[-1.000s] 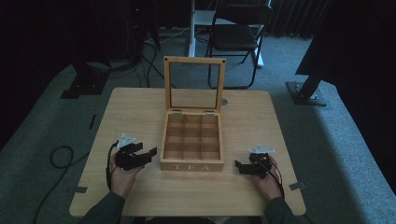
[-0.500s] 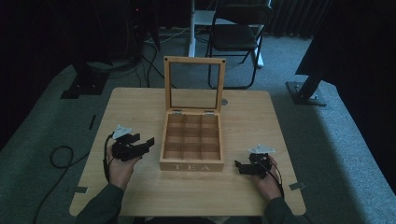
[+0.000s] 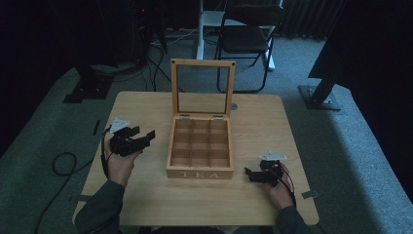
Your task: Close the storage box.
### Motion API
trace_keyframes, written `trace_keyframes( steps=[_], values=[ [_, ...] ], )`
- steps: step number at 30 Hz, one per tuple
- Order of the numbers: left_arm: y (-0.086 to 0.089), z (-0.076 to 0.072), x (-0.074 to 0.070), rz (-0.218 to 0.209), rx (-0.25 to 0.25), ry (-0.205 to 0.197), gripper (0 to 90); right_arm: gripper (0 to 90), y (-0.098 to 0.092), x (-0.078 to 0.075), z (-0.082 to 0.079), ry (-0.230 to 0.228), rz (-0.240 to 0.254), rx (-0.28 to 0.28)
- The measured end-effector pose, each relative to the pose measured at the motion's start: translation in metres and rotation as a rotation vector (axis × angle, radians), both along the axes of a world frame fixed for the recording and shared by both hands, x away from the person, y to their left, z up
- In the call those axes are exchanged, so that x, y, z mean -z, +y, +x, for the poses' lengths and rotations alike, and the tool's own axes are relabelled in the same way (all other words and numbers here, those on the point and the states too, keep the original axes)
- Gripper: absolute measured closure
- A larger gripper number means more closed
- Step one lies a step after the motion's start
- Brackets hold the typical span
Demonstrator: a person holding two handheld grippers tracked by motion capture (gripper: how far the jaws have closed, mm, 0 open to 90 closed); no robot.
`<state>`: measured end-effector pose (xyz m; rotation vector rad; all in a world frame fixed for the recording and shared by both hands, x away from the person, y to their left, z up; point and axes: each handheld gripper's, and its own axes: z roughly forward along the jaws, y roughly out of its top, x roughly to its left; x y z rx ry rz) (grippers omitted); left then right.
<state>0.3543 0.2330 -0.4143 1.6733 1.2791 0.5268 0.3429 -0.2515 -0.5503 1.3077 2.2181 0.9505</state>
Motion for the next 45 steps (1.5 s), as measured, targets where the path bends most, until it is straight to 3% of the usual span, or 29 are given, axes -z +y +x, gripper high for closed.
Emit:
trace_keyframes(
  steps=[10, 23, 32, 41, 45],
  values=[
    [-0.001, 0.015, -0.011, 0.043, -0.003, -0.028, 31.2, 12.1, 0.000, 0.000, 0.000, -0.001, -0.001, -0.001],
    [-0.004, 0.031, -0.024, 0.054, 0.005, -0.071, 31.7, 12.1, 0.000, 0.000, 0.000, 0.000, 0.000, 0.001],
    [-0.013, 0.048, -0.029, 0.114, 0.039, -0.081, 31.8, 12.1, 0.000, 0.000, 0.000, 0.000, 0.000, 0.000],
    [-0.020, 0.058, -0.034, 0.124, 0.064, -0.103, 31.8, 12.1, 0.000, 0.000, 0.000, 0.000, 0.000, 0.000],
    [-0.023, 0.064, -0.033, 0.111, 0.061, -0.095, 31.7, 12.1, 0.000, 0.000, 0.000, 0.000, 0.000, 0.001]
  ],
)
